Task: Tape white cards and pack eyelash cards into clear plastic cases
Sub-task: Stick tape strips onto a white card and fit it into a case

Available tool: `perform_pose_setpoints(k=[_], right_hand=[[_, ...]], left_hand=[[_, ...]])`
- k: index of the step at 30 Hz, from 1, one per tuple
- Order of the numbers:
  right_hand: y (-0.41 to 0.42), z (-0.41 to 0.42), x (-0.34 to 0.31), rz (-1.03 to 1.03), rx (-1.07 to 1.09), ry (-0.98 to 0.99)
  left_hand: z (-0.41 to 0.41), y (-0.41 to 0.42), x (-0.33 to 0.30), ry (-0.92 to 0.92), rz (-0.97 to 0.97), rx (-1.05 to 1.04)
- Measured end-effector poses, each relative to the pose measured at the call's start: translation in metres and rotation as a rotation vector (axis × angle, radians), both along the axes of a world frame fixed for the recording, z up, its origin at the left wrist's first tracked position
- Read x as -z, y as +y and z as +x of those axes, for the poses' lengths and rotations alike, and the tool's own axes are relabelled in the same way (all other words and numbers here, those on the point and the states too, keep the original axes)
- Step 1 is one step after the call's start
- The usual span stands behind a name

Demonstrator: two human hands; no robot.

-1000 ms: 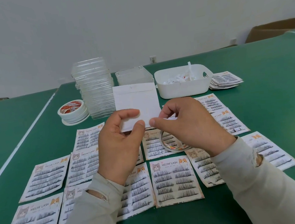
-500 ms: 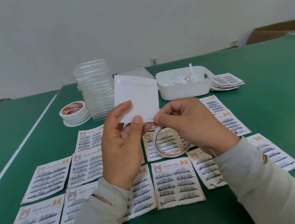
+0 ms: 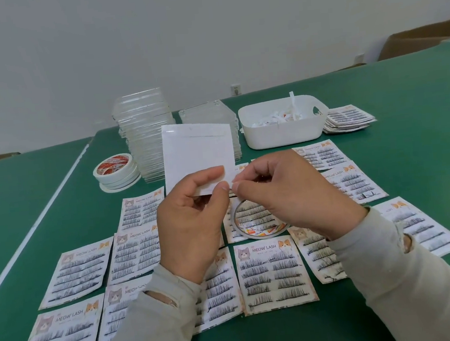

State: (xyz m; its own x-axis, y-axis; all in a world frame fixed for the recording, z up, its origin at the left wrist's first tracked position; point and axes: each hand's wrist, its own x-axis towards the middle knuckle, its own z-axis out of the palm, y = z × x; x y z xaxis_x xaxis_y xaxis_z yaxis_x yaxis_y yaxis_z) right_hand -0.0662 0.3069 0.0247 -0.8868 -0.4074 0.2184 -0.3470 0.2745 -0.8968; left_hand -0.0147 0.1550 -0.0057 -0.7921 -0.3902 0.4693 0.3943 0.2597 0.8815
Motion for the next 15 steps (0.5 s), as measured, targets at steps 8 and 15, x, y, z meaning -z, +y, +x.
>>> perform_pose_setpoints(k=[8, 15], right_hand=[[0.003, 0.000, -0.003, -0.283, -0.187, -0.509], [0.008, 0.003, -0.008, -0.496, -0.484, -0.831]], left_hand=[[0.006, -0.008, -0.004, 0.083, -0.102, 0.070], [0.005, -0.016, -0.006, 0.094, -0.145, 0.049]])
